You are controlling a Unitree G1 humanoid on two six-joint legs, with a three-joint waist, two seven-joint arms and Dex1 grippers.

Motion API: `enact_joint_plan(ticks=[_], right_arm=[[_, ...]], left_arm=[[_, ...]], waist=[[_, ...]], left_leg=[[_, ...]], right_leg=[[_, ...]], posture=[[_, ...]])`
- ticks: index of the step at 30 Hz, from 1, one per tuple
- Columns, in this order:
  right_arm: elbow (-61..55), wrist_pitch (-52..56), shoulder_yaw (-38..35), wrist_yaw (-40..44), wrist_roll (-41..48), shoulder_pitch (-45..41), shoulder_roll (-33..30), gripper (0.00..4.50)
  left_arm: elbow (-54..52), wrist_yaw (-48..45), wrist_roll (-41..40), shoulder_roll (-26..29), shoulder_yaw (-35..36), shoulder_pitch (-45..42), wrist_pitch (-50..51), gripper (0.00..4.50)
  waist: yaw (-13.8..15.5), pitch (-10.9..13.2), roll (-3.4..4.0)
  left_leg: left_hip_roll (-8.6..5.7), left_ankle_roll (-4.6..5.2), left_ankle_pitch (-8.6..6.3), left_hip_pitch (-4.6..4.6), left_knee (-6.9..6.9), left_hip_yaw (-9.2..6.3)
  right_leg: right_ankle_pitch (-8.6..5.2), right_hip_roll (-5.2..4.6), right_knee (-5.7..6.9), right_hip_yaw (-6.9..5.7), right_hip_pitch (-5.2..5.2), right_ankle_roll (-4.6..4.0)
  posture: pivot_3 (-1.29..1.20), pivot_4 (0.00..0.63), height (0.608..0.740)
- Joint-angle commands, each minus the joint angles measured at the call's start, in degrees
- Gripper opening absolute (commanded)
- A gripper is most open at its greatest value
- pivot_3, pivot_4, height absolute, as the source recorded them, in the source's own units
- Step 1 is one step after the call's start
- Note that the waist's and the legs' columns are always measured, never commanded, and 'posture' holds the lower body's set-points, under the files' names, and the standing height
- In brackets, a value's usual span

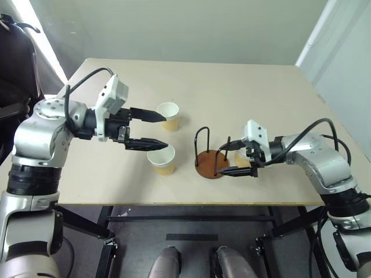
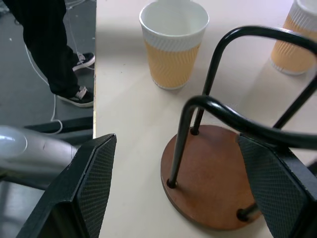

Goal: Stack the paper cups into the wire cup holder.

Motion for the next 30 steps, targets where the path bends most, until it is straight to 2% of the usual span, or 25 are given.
enact_joint_plan(ticks=[1, 11, 19, 30], right_arm=[[-1.8, -1.6, -2.0, 1.0, 0.8, -1.7, -1.1, 3.94], [2.2, -9.6, 0.4, 2.0, -5.8, -1.6, -4.3, 3.94], [3.6, -11.4, -0.2, 4.0, -7.0, -1.9, -5.3, 3.94], [9.4, -21.6, 2.2, 5.3, -15.8, -2.3, -8.9, 3.94]], left_arm=[[-0.1, -0.2, 0.0, -0.1, 0.3, -1.5, -1.2, 4.5], [0.2, -0.4, 0.0, 0.0, -0.1, -1.9, -1.9, 4.5], [-1.2, -1.4, -0.5, 0.6, -0.5, -1.2, -1.3, 4.5], [-1.2, -2.5, 0.4, 0.6, -1.1, -1.0, -2.5, 4.5]], waist=[[0.0, 0.0, 0.0], [0.1, 0.0, 0.0], [0.1, 0.0, 0.0], [0.1, 0.0, 0.0]], left_leg=[[0.0, 0.0, 0.0, 0.0, 0.0, 0.0], [0.0, 0.02, -0.02, -0.01, 0.04, 0.0], [0.0, 0.02, -0.02, -0.01, 0.04, -0.01], [0.0, 0.03, -0.03, -0.02, 0.05, -0.01]], right_leg=[[0.0, 0.0, 0.0, 0.0, 0.0, -0.01], [0.02, 0.0, 0.0, 0.0, 0.01, 0.06], [0.06, 0.0, -0.01, 0.0, 0.02, 0.13], [0.08, -0.01, -0.01, 0.01, 0.02, 0.16]], posture=[[0.0, 0.15, 0.74], [0.0, 0.15, 0.74], [0.0, 0.15, 0.74], [0.0, 0.15, 0.74]])
